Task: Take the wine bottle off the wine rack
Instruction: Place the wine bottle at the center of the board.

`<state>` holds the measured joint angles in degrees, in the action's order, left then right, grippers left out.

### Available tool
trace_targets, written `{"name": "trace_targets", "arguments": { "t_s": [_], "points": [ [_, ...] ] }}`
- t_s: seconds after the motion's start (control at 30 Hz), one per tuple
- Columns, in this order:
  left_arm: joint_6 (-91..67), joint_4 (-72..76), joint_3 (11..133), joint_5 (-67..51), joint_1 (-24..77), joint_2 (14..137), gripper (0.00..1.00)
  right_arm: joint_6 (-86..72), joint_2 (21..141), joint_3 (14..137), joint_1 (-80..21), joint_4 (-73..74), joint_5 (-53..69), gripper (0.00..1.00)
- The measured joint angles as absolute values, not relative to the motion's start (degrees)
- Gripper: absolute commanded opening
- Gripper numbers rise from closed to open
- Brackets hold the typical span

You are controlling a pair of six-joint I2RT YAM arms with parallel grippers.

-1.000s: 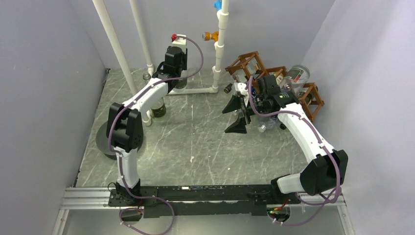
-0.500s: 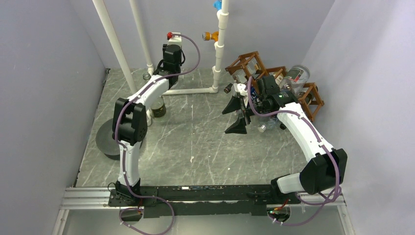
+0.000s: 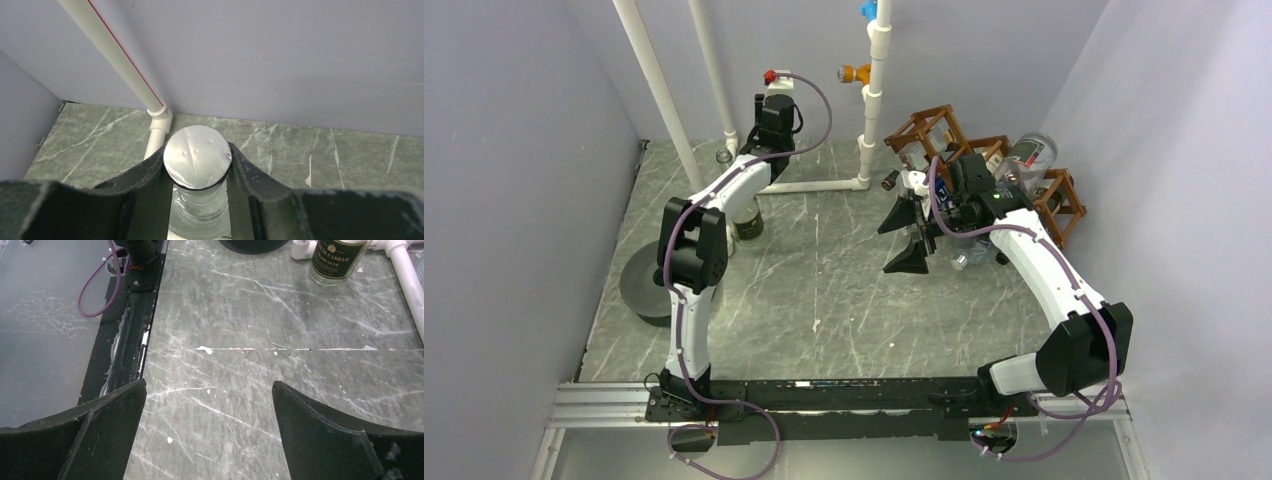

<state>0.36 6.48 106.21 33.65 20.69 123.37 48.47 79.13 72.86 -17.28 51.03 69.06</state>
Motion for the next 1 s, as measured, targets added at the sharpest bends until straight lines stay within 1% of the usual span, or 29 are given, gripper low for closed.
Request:
{"name": "trace_targets", "arguments": {
  "t_s": [0.1, 0.2, 0.37, 0.6, 0.7, 1.0],
  "points": [
    [0.23, 6.52, 106.15, 34.15, 20.51, 123.39, 0.21, 48.47, 79.13, 72.86, -17.28, 51.03, 69.06, 1.00],
    [-0.01, 6.63, 106.06, 34.39, 20.34, 123.39, 0.35, 48.49, 79.13, 72.86, -17.28, 51.03, 69.06, 1.00],
    [-0.40, 7.35, 105.21, 34.50, 20.16, 123.39, 0.45, 48.47, 79.13, 72.86, -17.28, 51.05, 69.08, 1.00],
    [0.10, 10.79, 105.06, 36.34, 19.77, 121.97, 0.64, 48.49, 79.13, 72.86, -17.28, 51.05, 69.08, 1.00],
    [-0.19, 12.03, 105.06, 36.86, 19.64, 119.74, 0.69, 48.47, 79.13, 72.86, -17.28, 51.05, 69.08, 1.00],
    [-3.99, 12.58, 103.79, 35.99, 19.70, 113.10, 0.77, 48.49, 79.13, 72.86, -17.28, 51.07, 69.08, 1.00]
  ]
}}
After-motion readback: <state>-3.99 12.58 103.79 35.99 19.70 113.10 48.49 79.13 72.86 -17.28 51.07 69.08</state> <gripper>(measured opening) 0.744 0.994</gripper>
